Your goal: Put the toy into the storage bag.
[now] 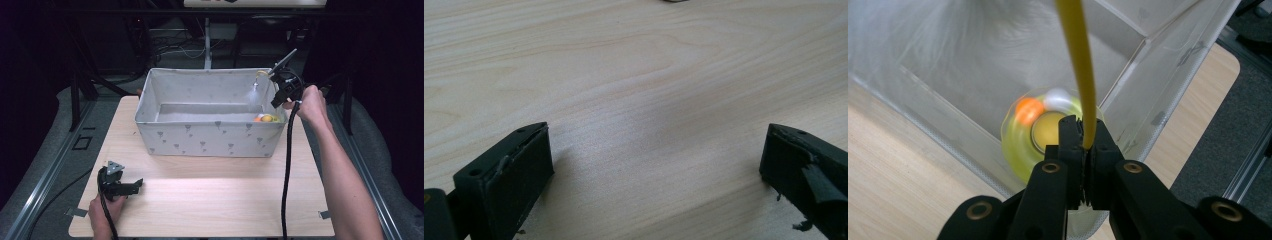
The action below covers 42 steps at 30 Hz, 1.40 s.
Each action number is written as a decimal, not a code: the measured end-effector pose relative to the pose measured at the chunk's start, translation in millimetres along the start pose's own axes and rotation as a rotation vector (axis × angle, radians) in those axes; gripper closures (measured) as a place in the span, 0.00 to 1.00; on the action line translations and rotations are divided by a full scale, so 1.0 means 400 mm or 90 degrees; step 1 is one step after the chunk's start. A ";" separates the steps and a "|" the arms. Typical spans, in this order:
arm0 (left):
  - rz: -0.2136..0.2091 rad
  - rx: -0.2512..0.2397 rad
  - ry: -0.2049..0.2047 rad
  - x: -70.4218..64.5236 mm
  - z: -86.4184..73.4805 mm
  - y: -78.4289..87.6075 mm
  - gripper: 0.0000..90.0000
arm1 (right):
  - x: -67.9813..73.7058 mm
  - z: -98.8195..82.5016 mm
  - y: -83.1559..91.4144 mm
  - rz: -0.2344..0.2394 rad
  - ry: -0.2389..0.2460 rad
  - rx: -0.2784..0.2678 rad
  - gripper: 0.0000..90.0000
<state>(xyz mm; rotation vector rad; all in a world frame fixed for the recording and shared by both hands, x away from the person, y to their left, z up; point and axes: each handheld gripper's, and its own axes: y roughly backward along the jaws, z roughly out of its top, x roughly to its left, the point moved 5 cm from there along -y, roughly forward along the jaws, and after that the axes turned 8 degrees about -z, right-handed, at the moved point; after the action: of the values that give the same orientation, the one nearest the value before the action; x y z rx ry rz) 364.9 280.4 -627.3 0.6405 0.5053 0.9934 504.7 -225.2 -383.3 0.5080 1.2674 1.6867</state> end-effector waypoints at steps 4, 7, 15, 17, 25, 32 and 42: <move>0.000 0.000 0.001 0.000 0.000 0.000 0.01 | 0.002 -0.008 -0.014 0.005 0.005 0.010 0.98; 0.000 0.001 0.001 0.000 0.000 0.000 0.01 | 0.003 -0.013 -0.024 0.006 0.004 0.017 0.98; 0.000 0.000 0.000 0.000 0.000 0.000 0.01 | 0.011 -0.024 -0.046 0.017 0.006 0.033 0.98; 0.000 0.000 0.001 0.000 0.000 0.000 0.01 | 0.013 -0.025 -0.051 0.017 0.008 0.040 0.98; 0.000 0.000 0.000 0.000 0.000 0.000 0.01 | 0.020 -0.023 -0.071 0.025 0.010 0.061 0.97; 0.000 0.000 0.001 0.000 0.000 0.000 0.01 | 0.026 -0.021 -0.096 0.032 0.015 0.082 0.97; 0.001 -0.001 0.001 0.000 0.000 0.000 0.01 | 0.029 -0.018 -0.132 0.033 0.025 0.127 0.97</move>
<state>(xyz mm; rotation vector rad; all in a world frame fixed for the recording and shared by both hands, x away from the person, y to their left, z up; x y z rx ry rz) 364.9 280.3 -627.3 0.6391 0.5060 0.9950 516.3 -217.5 -436.0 0.6332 1.4710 1.6277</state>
